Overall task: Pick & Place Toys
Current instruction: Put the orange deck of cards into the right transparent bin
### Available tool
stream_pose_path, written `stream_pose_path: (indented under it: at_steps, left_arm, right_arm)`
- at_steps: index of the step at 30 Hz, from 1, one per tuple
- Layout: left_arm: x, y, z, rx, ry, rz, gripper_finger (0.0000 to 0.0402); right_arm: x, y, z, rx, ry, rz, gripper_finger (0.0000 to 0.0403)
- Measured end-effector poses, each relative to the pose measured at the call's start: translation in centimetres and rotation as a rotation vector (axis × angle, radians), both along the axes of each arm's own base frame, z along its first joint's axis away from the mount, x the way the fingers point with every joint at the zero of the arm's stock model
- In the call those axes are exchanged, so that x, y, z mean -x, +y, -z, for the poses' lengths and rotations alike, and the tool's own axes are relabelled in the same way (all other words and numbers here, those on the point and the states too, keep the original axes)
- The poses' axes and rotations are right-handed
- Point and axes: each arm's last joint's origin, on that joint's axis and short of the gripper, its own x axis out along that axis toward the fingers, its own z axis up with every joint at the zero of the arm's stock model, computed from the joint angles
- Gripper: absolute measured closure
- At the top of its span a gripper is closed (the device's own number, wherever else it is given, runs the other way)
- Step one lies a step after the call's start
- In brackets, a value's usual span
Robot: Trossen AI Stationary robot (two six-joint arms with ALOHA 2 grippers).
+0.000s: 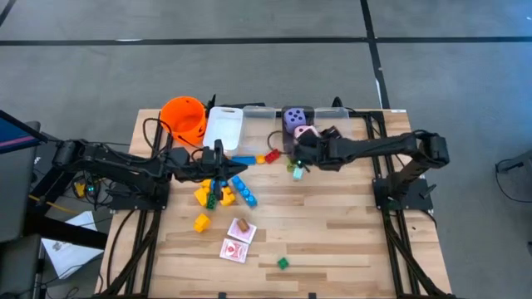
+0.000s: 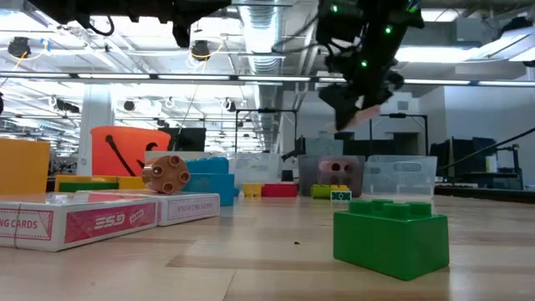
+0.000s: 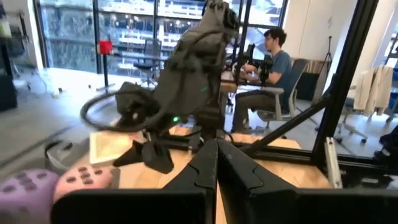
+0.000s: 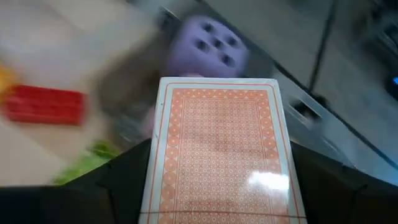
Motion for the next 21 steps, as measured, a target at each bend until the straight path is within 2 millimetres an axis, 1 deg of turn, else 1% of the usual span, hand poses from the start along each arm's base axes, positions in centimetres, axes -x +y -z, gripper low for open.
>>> stream_pose_path:
  at_steps: [3, 9, 15, 17, 19, 20, 21]
  left_arm:
    - [0.3, 0.0, -0.3, -0.028, -0.014, -0.003, 0.0402]
    - [0.9, 0.1, -1.0, -0.029, -0.047, -0.004, 0.0402]
    - [1.0, 0.1, -1.2, -0.028, -0.054, -0.003, 0.0402]
    - [1.0, 0.1, -1.2, -0.028, -0.053, -0.003, 0.0402]
    - [1.0, 0.1, -1.2, -0.028, -0.052, -0.003, 0.0402]
    - [1.0, 0.1, -1.1, -0.028, -0.049, -0.003, 0.0402]
    - [1.0, 0.1, -1.1, -0.028, -0.046, -0.003, 0.0402]
  right_arm:
    - [1.0, -1.9, -0.3, -0.007, 0.016, 0.082, 0.0102]
    - [2.4, -5.9, -0.5, -0.01, 0.011, 0.212, 0.0102]
    - [4.0, -9.1, -0.4, -0.053, 0.007, 0.319, 0.0102]
    - [4.5, -10.0, -0.3, -0.097, 0.006, 0.329, 0.008]
    - [5.0, -10.8, -0.2, -0.145, -0.007, 0.341, 0.0036]
    - [5.3, -11.1, -0.2, -0.166, -0.014, 0.349, 0.0024]
    - [5.5, -11.5, -0.2, -0.182, -0.017, 0.352, 0.002]
